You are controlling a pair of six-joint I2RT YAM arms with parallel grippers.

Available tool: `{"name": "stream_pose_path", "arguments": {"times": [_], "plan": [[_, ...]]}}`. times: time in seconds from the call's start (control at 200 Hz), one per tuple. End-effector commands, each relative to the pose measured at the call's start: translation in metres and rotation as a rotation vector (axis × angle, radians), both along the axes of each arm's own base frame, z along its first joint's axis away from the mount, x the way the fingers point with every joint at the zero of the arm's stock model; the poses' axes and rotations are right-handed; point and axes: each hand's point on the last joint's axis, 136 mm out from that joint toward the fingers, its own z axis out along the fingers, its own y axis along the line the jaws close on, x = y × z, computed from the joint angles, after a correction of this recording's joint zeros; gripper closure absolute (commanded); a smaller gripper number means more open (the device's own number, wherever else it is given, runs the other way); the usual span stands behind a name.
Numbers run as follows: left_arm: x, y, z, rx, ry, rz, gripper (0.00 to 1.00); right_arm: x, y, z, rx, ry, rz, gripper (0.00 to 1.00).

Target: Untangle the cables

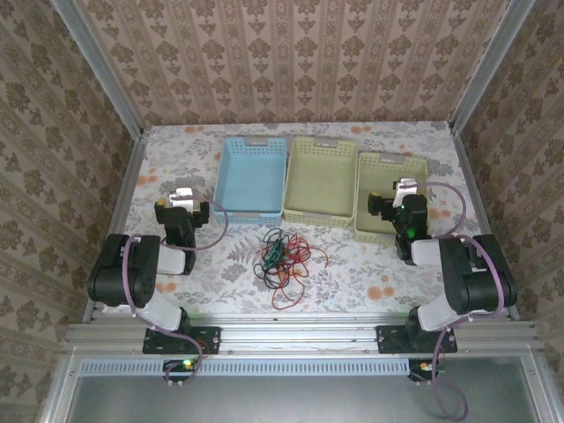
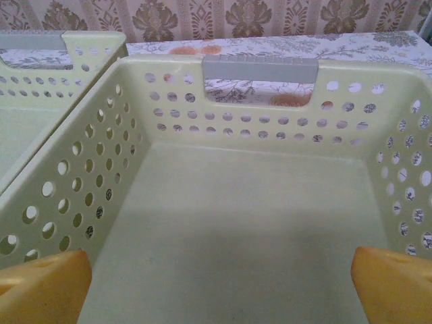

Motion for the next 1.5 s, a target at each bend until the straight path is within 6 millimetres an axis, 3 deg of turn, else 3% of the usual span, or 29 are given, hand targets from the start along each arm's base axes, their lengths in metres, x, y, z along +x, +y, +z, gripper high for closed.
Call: {"name": "stream_pose_path", "arguments": {"times": [0.0,1.015,1.165,1.255,1.28,1.355,1.4,1.495], "plan": [[0.001,0.001,0.003,0.019,-0.015,0.005,0.0,0.002,-0.002,0.0,-0.011,0.001,-0.001,0.0],[0.0,0.001,0.003,0.019,-0.017,0.004,0.0,0.002,-0.002,0.0,0.011,0.0,0.013,0.0],[0.011,0.004,-0.002,-0.046,0.062,-0.046,0.0,0.003,-0.002,0.006,0.009,-0.006,0.008,0.0],[0.009,-0.003,0.024,0.029,0.075,-0.01,0.0,0.004,-0.017,0.027,0.004,0.08,-0.088,0.07],[0.008,-0.005,0.034,0.061,0.071,0.006,0.0,0.002,-0.025,0.044,0.014,0.088,-0.141,0.11],[0.003,-0.013,0.063,0.123,0.035,0.034,0.0,-0.013,-0.042,0.062,0.038,0.153,-0.29,0.13],[-0.004,-0.011,0.079,0.094,-0.003,0.105,0.0,-0.02,-0.034,0.072,0.065,0.153,-0.289,0.14],[-0.021,-0.025,0.079,-0.008,0.048,0.094,0.0,-0.032,0.011,0.08,0.077,0.152,-0.168,0.13]]}}
